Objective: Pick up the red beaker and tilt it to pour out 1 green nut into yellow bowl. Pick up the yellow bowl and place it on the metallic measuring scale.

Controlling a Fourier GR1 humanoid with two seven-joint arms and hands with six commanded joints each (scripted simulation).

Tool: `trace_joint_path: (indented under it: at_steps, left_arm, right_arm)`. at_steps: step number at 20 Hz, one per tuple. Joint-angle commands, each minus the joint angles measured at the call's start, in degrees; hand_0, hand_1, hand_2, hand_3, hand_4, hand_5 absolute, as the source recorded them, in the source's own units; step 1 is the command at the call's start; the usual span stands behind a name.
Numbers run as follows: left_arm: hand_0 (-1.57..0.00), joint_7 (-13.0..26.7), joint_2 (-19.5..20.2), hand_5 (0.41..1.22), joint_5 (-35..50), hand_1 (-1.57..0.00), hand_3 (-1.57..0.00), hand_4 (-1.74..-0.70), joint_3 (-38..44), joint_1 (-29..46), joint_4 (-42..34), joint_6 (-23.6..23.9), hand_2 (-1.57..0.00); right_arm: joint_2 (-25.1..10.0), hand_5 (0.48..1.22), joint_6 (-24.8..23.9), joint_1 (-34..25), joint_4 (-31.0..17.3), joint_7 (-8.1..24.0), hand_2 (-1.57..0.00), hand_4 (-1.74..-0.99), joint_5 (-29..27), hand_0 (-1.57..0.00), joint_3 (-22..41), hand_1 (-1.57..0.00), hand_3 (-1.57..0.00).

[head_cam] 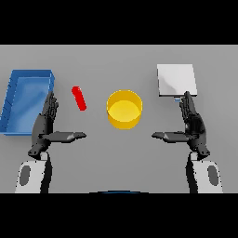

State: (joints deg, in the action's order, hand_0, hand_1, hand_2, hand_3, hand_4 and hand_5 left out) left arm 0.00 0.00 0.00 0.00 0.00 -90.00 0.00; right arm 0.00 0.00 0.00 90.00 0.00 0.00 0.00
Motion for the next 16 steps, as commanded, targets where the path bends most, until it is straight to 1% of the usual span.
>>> trace_joint_path:
  at_steps: [1,6,7,8,9,10,11,12,13,15,16]
  left_arm:
    - [0.00,0.0,-0.1,0.652,0.0,0.00,0.00,-1.20,0.0,0.0,0.0,0.1,0.00]
    - [0.00,0.5,-0.6,0.652,-0.5,0.00,0.00,-1.20,-0.4,-0.9,0.3,0.6,0.00]
    - [0.00,0.1,0.9,0.652,-3.4,0.00,0.00,-1.20,-2.5,1.0,-2.0,0.3,0.00]
    - [0.00,-0.3,1.8,0.649,-5.6,0.00,0.00,-1.21,-4.2,2.8,-4.2,0.1,0.00]
    - [0.00,0.0,2.3,0.650,-6.7,0.00,0.00,-1.21,-5.1,4.0,-5.8,0.0,0.00]
    - [0.00,0.8,2.8,0.654,-6.9,0.00,0.00,-1.22,-5.5,4.6,-7.1,-0.4,0.00]
    - [0.00,1.8,3.0,0.658,-7.2,0.00,0.00,-1.22,-6.0,5.0,-8.3,-0.4,0.00]
    - [0.00,3.0,2.9,0.660,-7.8,0.00,0.00,-1.22,-6.6,5.3,-8.8,-0.3,0.00]
    - [0.00,3.0,3.2,0.661,-8.2,0.00,0.00,-1.23,-6.6,5.0,-8.5,-0.4,0.00]
    - [0.00,3.7,3.0,0.668,-9.4,0.00,0.00,-1.24,-7.6,4.6,-7.8,-0.4,0.00]
    - [0.00,3.6,2.9,0.679,-9.8,0.00,0.00,-1.25,-8.0,4.4,-7.2,-0.7,0.00]
  right_arm:
    - [0.1,0.681,-0.1,-0.1,-0.1,0.1,0.00,-1.245,0.1,0.00,0.1,0.00,0.00]
    - [1.2,0.681,-1.1,-1.2,-0.7,0.3,0.00,-1.245,1.2,0.00,0.8,0.00,0.00]
    - [-1.2,0.681,-2.6,0.4,1.8,-3.3,0.00,-1.245,7.2,0.00,3.4,0.00,0.00]
    - [-2.5,0.678,-3.1,2.3,3.4,-5.5,0.00,-1.242,10.8,0.00,5.1,0.00,0.00]
    - [-2.9,0.679,-3.7,3.5,4.4,-6.4,0.00,-1.239,13.3,0.00,6.3,0.00,0.00]
    - [-3.5,0.679,-3.8,3.8,5.1,-5.8,0.00,-1.235,14.5,0.00,6.8,0.00,0.00]
    - [-3.3,0.678,-4.2,3.9,5.5,-4.7,0.00,-1.235,15.4,0.00,7.3,0.00,0.00]
    - [-3.8,0.678,-3.8,4.9,6.4,-5.2,0.00,-1.235,15.4,0.00,7.4,0.00,0.00]
    - [-3.2,0.680,-3.8,5.0,7.0,-5.2,0.00,-1.241,15.6,0.00,8.0,0.00,0.00]
    - [-3.4,0.681,-3.3,4.6,7.2,-4.5,0.00,-1.250,14.8,0.00,7.6,0.00,0.00]
    - [-3.2,0.682,-3.0,5.3,7.7,-5.1,0.00,-1.254,14.5,0.00,8.0,0.00,0.00]
